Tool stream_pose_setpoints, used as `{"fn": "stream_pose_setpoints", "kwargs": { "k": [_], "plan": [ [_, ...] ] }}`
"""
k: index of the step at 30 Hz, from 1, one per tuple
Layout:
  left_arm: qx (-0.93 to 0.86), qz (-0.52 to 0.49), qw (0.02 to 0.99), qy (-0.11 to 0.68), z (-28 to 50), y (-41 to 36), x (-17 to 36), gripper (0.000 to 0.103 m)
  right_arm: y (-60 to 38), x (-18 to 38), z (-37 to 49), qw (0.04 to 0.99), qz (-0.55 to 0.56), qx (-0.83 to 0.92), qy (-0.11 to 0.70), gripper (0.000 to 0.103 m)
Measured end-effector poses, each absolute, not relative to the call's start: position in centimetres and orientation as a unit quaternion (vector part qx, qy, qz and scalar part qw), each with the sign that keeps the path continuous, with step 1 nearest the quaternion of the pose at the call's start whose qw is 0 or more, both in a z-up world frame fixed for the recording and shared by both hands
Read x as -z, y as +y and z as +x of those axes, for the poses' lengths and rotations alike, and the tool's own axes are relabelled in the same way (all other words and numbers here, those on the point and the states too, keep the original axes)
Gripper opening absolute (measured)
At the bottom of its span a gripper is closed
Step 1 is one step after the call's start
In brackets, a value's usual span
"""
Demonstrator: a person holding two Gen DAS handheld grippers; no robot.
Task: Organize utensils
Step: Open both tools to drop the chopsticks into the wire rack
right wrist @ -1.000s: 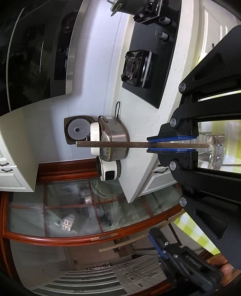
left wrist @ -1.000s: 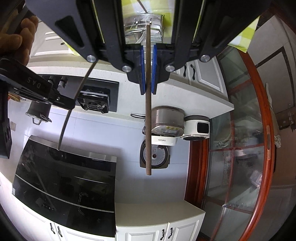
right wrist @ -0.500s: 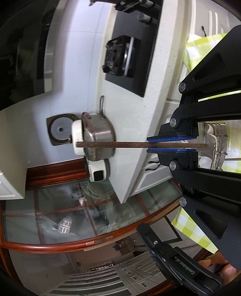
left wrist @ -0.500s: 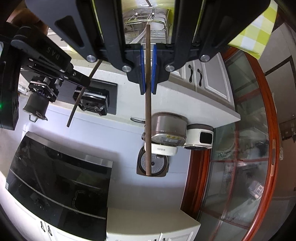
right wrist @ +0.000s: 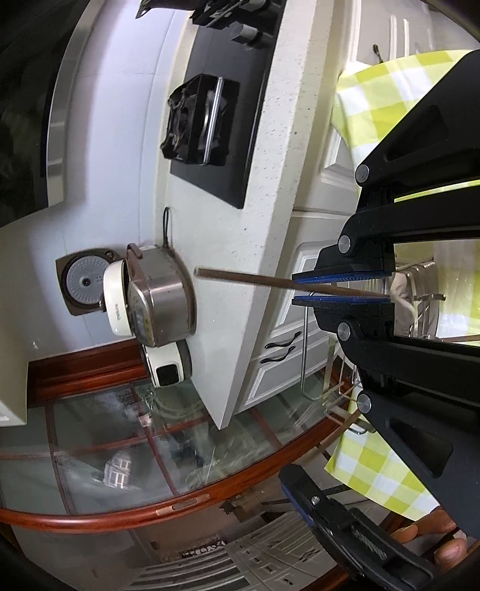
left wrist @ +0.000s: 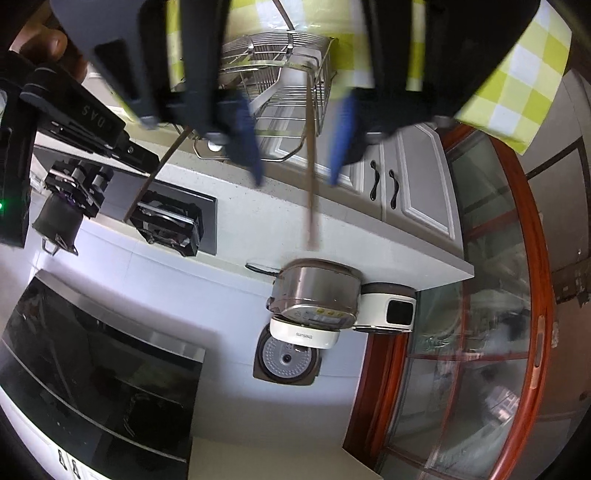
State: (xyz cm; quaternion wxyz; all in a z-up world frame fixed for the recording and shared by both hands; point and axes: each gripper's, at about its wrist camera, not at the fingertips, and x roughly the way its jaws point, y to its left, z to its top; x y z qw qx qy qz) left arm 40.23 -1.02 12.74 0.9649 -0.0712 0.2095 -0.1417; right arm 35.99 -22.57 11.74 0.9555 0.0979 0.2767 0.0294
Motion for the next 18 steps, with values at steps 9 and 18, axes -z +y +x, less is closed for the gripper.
{"fn": "stream_pose_setpoints", "kwargs": {
  "k": [9, 18],
  "plan": [
    [0.103, -0.085, 0.974, 0.183, 35.5, 1.7, -13.6, 0.062, -25.1, -12.9, 31.5, 0.962, 0.11, -0.001, 0.249, 0.015],
    [0.108, -0.029, 0.97, 0.214, 28.5, 2.6, -10.5, 0.073, -27.9, -10.6, 22.6, 0.97, 0.066, 0.075, 0.22, 0.087]
  ]
}}
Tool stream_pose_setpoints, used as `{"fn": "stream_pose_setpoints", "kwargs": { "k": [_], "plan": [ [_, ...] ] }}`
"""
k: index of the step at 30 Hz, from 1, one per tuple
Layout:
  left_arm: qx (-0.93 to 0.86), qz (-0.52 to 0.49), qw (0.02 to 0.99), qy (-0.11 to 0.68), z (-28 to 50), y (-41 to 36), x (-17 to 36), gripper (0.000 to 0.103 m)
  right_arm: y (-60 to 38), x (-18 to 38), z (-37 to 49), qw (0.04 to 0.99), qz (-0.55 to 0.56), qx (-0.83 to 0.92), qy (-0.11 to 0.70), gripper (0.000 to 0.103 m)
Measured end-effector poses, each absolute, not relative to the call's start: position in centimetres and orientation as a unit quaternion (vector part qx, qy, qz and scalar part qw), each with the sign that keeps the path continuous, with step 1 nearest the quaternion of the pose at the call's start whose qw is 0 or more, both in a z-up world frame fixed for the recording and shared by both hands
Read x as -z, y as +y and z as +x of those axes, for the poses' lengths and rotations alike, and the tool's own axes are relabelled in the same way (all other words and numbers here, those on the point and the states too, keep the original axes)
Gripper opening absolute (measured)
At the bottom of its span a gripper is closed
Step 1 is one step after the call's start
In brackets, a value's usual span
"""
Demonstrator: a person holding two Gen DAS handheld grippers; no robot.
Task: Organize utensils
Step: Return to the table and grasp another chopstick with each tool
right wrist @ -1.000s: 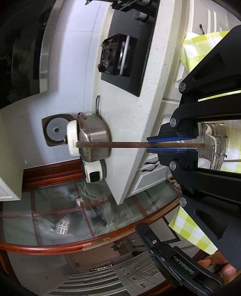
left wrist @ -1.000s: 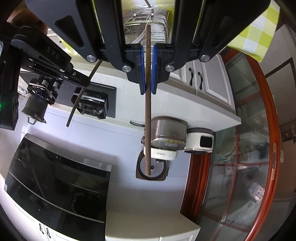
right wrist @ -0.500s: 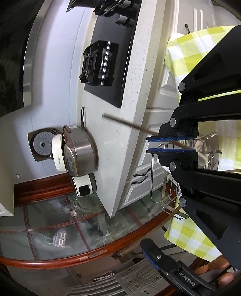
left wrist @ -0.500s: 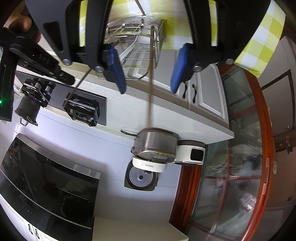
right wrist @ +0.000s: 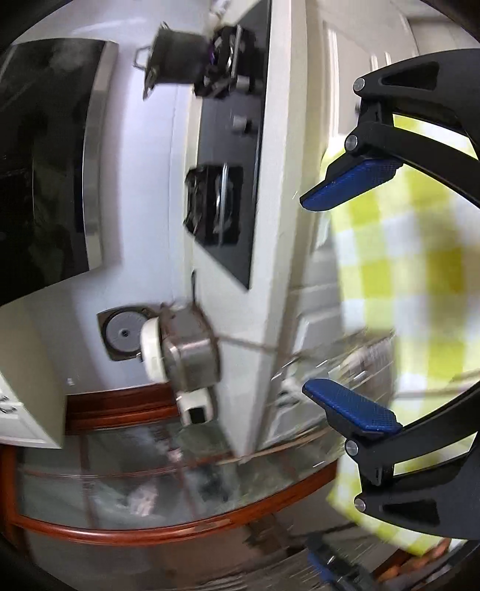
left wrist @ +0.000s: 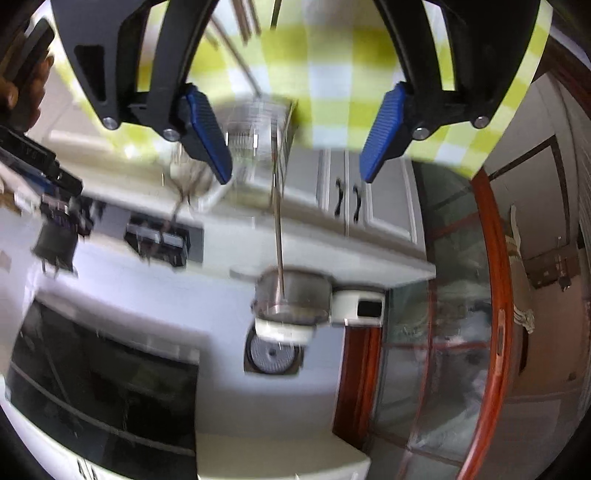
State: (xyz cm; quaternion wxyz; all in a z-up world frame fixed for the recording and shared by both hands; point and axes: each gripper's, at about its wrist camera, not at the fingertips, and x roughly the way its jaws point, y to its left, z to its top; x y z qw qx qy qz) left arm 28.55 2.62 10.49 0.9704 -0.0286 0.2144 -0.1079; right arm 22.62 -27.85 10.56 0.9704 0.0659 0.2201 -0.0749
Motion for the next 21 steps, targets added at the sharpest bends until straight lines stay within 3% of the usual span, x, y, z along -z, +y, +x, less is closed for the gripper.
{"fn": "stream_pose_setpoints", "kwargs": {
  "k": [6, 17, 20, 21],
  "plan": [
    [0.107, -0.002, 0.944, 0.312, 26.1, 3.0, -5.2, 0.077, -27.9, -5.3, 19.3, 0.953, 0.064, 0.07, 0.289, 0.088],
    [0.132, 0.04, 0.896, 0.423, 22.9, 2.4, 2.5, 0.075, -26.1, 1.7, 15.7, 0.914, 0.047, 0.032, 0.402, 0.088],
    [0.139, 0.067, 0.884, 0.441, 22.3, 1.4, 3.9, 0.062, -25.7, 2.3, 15.4, 0.908, 0.043, 0.025, 0.416, 0.088],
    [0.141, 0.073, 0.879, 0.449, 22.3, 1.2, 4.5, 0.053, -25.6, 2.5, 15.4, 0.907, 0.042, 0.023, 0.419, 0.088]
  ]
}}
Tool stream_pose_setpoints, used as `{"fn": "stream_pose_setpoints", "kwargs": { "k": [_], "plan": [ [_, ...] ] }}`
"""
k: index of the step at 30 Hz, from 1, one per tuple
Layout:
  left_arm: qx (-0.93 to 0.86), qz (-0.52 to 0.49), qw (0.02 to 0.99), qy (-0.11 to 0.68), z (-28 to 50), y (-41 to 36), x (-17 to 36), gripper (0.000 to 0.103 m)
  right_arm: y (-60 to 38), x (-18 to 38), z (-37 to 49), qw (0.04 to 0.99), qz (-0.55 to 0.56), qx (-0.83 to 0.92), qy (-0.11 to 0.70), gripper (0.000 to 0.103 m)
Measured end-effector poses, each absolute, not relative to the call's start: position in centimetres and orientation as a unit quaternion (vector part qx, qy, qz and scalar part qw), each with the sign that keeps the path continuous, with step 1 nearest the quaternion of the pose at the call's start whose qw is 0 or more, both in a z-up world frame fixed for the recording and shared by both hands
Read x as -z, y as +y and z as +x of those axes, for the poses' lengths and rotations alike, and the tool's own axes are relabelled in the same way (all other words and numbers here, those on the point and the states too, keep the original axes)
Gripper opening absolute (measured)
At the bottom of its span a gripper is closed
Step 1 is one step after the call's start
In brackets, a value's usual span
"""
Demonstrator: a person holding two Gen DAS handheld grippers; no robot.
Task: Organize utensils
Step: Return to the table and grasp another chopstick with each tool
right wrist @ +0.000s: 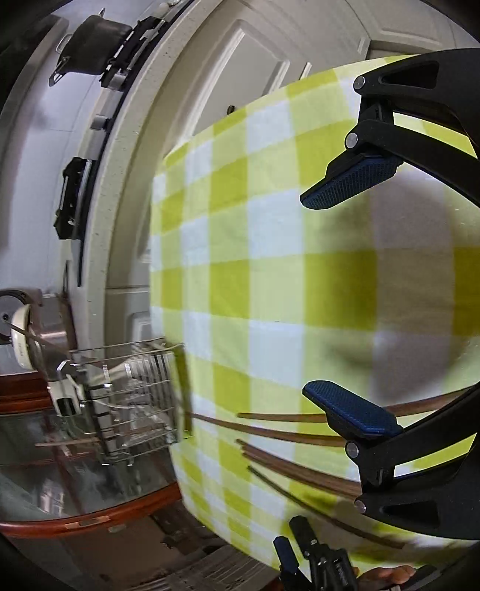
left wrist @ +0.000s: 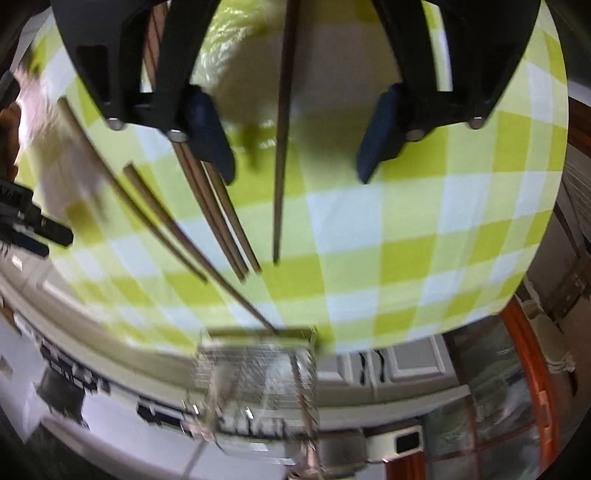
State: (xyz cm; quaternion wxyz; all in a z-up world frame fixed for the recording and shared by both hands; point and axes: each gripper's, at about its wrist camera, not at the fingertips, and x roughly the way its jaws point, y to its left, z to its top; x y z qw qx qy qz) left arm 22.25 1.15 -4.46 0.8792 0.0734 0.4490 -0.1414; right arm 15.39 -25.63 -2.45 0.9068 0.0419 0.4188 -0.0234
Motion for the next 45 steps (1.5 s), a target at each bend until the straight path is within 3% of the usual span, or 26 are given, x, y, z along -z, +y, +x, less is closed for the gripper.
{"fn": "stream_pose_setpoints", "kwargs": {
  "k": [1, 8, 14, 18, 23, 28, 35, 45],
  "plan": [
    [0.142, 0.08, 0.875, 0.455, 22.3, 0.9, 4.9, 0.048, -25.5, 2.7, 15.4, 0.904, 0.043, 0.02, 0.424, 0.088],
    [0.145, 0.095, 0.865, 0.471, 22.6, 0.6, 5.9, 0.038, -24.8, 3.0, 15.2, 0.898, 0.026, 0.001, 0.438, 0.088],
    [0.151, 0.099, 0.864, 0.47, 22.7, 0.2, 5.8, 0.023, -23.8, 3.1, 15.2, 0.895, 0.018, -0.015, 0.444, 0.088],
    [0.142, 0.094, 0.866, 0.469, 22.9, 0.7, 5.7, 0.007, -22.7, 3.3, 15.4, 0.892, 0.005, -0.029, 0.452, 0.088],
    [0.145, 0.081, 0.868, 0.468, 22.7, 1.1, 5.7, 0.006, -21.0, 3.8, 16.2, 0.887, -0.012, -0.046, 0.459, 0.087],
    [0.144, 0.072, 0.871, 0.464, 22.6, 1.6, 5.7, 0.006, -19.8, 4.3, 17.5, 0.881, -0.032, -0.048, 0.469, 0.074],
    [0.138, 0.057, 0.878, 0.454, 22.6, 2.8, 5.1, 0.006, -18.5, 4.9, 19.0, 0.875, -0.047, -0.056, 0.479, 0.069],
    [0.129, 0.04, 0.885, 0.445, 22.7, 4.1, 4.6, 0.006, -17.9, 4.9, 20.0, 0.868, -0.033, -0.087, 0.488, 0.042]
  ]
}}
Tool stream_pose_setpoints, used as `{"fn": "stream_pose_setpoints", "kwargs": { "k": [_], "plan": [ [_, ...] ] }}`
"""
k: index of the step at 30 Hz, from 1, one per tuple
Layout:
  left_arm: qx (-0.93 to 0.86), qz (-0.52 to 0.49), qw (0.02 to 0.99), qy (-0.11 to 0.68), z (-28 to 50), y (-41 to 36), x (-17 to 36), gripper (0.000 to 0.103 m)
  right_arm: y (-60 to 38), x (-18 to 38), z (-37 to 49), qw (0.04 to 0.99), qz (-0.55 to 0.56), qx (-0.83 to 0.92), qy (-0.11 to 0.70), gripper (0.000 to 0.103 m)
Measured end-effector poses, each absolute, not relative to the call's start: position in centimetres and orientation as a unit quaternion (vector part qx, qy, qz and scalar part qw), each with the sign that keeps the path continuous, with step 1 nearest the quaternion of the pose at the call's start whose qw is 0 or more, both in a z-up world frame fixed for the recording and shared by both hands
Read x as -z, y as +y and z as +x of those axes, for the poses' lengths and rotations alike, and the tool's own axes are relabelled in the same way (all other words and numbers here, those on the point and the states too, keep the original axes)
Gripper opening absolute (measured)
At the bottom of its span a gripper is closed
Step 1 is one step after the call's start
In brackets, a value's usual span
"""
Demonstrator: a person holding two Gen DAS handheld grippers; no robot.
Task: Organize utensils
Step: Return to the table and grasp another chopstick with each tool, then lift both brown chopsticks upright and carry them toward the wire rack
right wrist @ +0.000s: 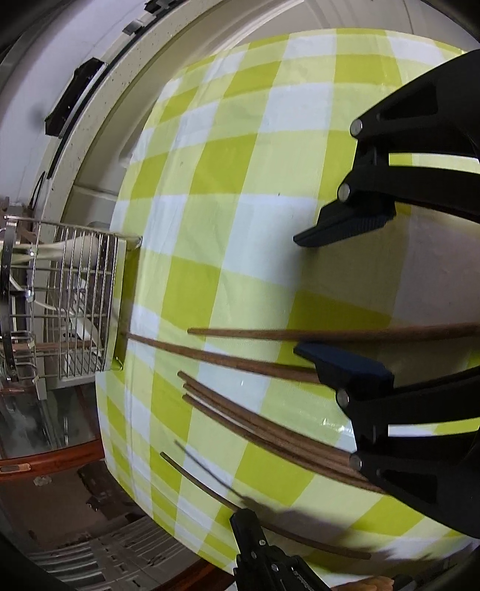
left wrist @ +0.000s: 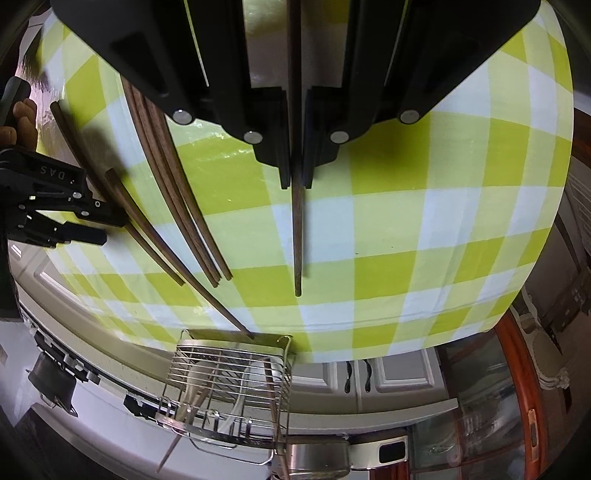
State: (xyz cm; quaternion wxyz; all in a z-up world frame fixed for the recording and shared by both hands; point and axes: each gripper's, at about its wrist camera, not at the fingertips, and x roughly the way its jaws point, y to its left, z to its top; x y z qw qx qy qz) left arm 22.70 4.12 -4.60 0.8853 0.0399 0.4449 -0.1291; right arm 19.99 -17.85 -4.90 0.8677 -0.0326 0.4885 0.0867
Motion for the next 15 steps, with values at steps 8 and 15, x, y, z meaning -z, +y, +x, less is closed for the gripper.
{"fn": "stream_pose_setpoints", "kwargs": {
  "k": [8, 15],
  "plan": [
    [0.126, 0.031, 0.889, 0.439, 22.8, 4.6, 4.2, 0.006, -18.0, 4.8, 19.9, 0.869, -0.025, -0.095, 0.485, 0.012],
    [0.124, 0.026, 0.892, 0.433, 22.7, 4.8, 3.6, 0.006, -19.3, 3.8, 19.4, 0.877, -0.004, -0.089, 0.472, 0.01]
  ]
}}
